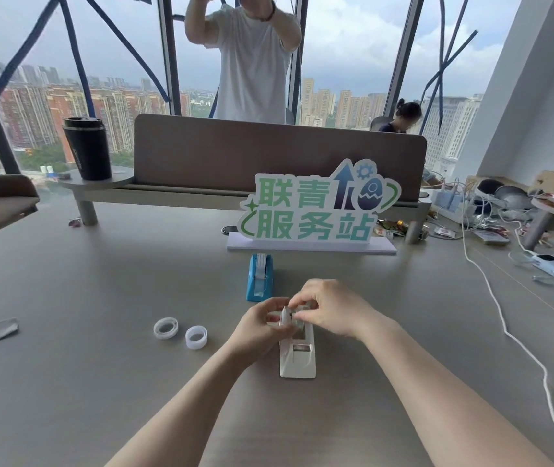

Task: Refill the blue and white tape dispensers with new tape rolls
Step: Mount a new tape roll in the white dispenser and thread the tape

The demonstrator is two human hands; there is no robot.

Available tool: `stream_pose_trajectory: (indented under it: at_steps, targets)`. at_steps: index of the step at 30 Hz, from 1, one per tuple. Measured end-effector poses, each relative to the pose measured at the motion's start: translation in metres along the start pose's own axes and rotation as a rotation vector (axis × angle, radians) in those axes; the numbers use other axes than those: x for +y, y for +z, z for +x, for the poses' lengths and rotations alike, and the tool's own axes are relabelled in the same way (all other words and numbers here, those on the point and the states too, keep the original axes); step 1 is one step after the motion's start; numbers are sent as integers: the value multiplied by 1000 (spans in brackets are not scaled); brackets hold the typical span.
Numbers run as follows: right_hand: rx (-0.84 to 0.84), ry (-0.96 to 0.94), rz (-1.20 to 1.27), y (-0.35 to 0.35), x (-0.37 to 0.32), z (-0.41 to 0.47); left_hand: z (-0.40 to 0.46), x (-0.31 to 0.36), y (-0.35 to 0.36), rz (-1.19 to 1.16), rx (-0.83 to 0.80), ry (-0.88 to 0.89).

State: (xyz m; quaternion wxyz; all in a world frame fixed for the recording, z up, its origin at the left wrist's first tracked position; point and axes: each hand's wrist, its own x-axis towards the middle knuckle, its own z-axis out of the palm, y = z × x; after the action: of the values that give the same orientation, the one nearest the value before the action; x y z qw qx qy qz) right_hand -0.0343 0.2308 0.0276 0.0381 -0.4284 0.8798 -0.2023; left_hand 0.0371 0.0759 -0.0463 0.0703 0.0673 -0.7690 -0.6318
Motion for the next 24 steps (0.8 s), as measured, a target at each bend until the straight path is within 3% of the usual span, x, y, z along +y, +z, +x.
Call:
stream_pose_trajectory:
  at_steps: [13, 24]
  targets:
    - [82, -25, -77, -1, -3, -2, 0, 1, 1, 26, 10, -25]
    - [107, 83, -20, 3, -6, 1, -2, 1, 3, 50, 24, -32]
